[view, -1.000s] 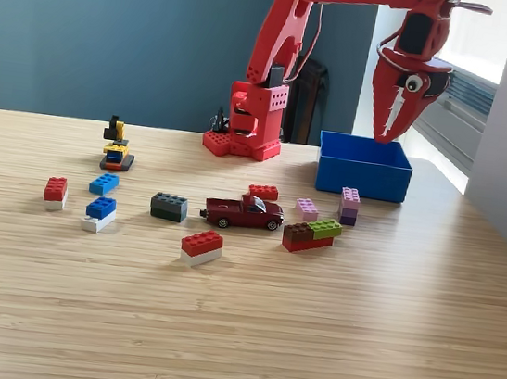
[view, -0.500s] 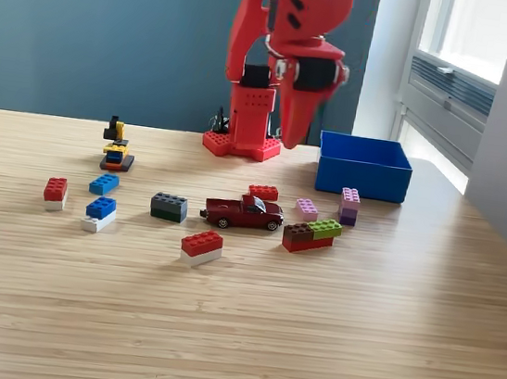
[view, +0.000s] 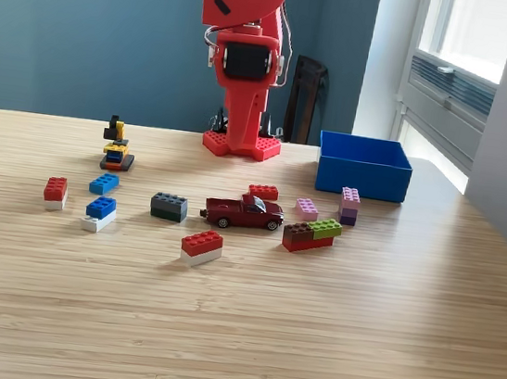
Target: Grasp a lego block and put it in the bin.
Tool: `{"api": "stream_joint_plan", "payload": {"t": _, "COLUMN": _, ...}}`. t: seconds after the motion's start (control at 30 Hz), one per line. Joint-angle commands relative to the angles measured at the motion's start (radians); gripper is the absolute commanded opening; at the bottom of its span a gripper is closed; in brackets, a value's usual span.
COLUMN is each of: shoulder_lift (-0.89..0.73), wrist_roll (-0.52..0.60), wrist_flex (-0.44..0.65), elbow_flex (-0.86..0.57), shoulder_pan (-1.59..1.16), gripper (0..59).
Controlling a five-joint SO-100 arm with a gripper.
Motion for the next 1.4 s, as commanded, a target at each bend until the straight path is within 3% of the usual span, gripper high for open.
{"api": "stream_joint_plan", "payload": {"t": 0.03, "shoulder_lift": 0.029, "wrist_roll": -0.009, "wrist_flex": -0.026, "elbow_flex": -0.038, "shoulder_pan": 0.003, "gripper": 0.1}}
{"api": "stream_joint_plan", "payload": {"t": 0.73, "shoulder_lift": 0.029, "wrist_roll": -0.035, "wrist_flex": -0.060, "elbow_flex": -0.021, "shoulder_pan": 0.023, "gripper": 0.1}}
{"api": "stream_joint_plan", "payload": {"t": 1.03, "shoulder_lift": 0.034, "wrist_roll": -0.029, "wrist_flex": -0.072, "elbow_flex": 0.057, "shoulder_pan": 0.029, "gripper": 0.1}}
{"api": "stream_joint_plan", "payload": {"t": 1.4, "shoulder_lift": 0.264, "wrist_roll": -0.095, "wrist_flex": -0.276, "elbow_flex": 0.368, "shoulder_pan": -0.017, "gripper": 0.1}}
